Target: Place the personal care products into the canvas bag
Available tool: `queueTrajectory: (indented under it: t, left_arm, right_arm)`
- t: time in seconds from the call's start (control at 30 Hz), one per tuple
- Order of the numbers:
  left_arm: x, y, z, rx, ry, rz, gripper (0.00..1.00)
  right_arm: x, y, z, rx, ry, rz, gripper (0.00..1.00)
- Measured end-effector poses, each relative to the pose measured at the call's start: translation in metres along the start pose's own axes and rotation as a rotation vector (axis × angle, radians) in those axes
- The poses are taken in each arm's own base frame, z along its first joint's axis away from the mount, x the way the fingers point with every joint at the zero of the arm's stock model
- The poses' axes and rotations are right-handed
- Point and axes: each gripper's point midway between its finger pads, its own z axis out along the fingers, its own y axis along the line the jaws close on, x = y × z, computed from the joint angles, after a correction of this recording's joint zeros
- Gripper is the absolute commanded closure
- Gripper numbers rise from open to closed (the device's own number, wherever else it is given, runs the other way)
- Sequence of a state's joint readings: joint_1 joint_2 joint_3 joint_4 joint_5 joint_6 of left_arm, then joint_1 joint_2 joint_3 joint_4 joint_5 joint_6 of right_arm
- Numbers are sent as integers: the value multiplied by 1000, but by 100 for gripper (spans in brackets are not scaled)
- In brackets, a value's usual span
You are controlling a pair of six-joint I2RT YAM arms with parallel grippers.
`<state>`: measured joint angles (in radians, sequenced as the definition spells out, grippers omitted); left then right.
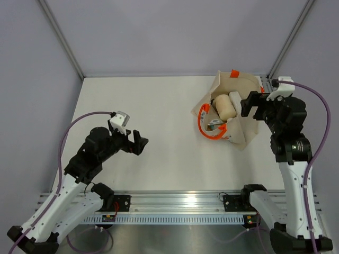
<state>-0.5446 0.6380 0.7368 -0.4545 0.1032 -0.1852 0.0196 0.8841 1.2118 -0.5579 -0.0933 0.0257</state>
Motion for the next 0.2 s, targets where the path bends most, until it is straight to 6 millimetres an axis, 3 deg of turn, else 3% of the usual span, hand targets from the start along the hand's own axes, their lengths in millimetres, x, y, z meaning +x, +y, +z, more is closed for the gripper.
queueTrajectory:
  t: [0.2]
  left_arm:
    - [-2,6,-8,-41,-20,-25,1]
  right_arm:
    - [5,-15,-42,97,-108,-2,0]
